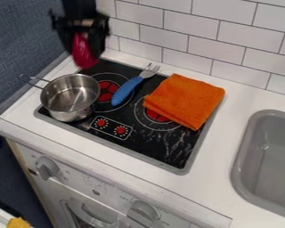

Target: Move the red object into the silver saucepan

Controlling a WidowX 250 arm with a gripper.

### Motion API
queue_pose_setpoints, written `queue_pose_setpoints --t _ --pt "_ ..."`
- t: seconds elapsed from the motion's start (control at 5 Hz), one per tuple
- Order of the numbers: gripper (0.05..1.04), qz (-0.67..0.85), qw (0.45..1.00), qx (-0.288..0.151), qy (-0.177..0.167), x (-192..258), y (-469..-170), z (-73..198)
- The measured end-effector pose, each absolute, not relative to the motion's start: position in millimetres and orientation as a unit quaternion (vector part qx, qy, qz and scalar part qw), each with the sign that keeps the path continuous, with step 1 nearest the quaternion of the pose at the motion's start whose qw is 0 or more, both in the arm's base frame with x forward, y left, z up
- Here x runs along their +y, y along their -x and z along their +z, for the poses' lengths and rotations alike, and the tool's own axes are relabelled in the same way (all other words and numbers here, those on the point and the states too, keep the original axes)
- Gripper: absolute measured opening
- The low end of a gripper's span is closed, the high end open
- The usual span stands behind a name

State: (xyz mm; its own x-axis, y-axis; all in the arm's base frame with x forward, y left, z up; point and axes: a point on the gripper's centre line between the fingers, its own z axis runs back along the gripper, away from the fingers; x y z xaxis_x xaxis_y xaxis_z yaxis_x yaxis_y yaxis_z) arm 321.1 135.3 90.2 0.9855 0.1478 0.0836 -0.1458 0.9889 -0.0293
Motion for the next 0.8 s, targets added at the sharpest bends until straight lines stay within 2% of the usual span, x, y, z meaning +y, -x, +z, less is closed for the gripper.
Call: queue_pose_setpoints --t 0.2,0.4,0.6,0.8 --pt "0.736 0.067 0.998 -0.017 0.009 126.1 -291.2 71.7" --pt "0.736 0.073 0.997 -0.004 -0.014 124.4 -279.3 55.0" --pt "0.736 0.075 0.996 -0.015 -0.053 125.1 -288.6 50.2" --pt "0.736 0.086 0.993 -0.031 -0.070 134.3 -303.3 51.0"
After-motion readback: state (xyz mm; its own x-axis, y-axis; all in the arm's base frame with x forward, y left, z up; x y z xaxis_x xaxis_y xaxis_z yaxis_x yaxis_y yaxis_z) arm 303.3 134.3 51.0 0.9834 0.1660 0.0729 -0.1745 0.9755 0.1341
